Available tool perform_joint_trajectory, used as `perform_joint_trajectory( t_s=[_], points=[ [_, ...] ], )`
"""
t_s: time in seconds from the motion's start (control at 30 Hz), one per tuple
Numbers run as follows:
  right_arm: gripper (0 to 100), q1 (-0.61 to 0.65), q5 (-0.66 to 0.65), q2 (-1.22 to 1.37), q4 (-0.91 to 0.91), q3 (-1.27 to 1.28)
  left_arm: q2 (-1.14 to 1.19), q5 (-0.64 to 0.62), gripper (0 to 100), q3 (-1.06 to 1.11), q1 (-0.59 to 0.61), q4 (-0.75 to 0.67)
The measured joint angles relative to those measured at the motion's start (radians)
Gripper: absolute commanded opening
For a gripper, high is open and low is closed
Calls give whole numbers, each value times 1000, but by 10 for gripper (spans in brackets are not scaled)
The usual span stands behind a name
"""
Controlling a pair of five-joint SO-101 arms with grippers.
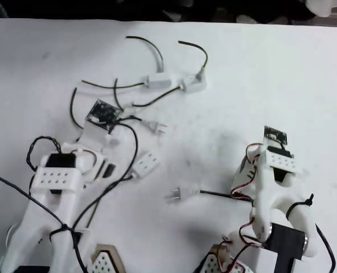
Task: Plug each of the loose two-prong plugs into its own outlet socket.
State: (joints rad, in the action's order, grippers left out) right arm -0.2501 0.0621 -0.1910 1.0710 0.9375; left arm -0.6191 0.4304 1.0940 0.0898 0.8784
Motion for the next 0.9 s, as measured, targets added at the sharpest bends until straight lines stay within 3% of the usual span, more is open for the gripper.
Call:
perform_joint_trajectory(
  t_s=[0.2, 0.63, 0.9],
  points=[
    [219, 3, 32, 11, -86, 3, 0, 0, 254, 0, 0, 0],
    [219, 138, 80, 11, -396, 32, 0, 0, 253, 0, 0, 0],
    [219, 146, 80, 11, -339, 11, 0, 0, 253, 0, 0, 0]
  ],
)
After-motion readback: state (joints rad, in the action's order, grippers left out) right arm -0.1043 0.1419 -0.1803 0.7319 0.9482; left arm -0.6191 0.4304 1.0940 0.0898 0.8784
